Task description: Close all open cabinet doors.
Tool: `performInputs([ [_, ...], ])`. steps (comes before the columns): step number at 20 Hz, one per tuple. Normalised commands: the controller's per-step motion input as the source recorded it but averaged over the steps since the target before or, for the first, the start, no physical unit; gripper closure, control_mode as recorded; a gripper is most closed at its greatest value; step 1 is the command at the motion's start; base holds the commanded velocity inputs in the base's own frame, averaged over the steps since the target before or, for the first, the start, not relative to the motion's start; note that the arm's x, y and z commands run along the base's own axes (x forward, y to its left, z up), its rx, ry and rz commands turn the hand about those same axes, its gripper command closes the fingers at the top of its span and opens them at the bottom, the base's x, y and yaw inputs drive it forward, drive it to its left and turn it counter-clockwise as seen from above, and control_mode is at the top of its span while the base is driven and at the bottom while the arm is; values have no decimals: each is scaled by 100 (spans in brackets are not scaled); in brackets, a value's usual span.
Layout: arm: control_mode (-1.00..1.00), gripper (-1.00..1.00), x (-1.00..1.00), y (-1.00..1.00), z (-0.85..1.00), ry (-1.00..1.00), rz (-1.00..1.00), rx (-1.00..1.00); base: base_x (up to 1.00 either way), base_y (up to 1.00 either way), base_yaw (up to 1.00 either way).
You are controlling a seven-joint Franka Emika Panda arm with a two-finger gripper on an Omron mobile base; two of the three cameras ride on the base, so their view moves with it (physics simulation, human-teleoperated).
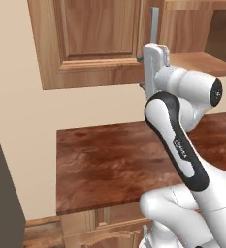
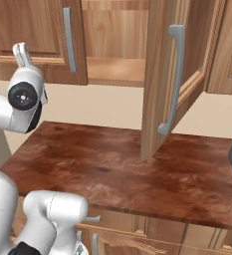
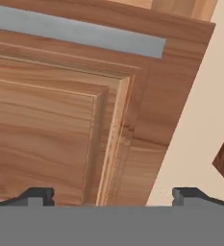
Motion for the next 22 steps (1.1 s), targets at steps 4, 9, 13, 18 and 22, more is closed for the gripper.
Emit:
performInputs([
  [4,-100,-100,-92,0,75,0,10,0,0,0,0],
  [9,-100,-100,-100,-11,56,0,3,0,0,0,0],
  [13,-100,-100,-100,-44,25,-1,0,0,0,0,0],
  [18,-100,-100,-100,-62,0,-7,0,0,0,0,0],
  [22,-100,-100,-100,-65,0,-6,0,0,0,0,0],
])
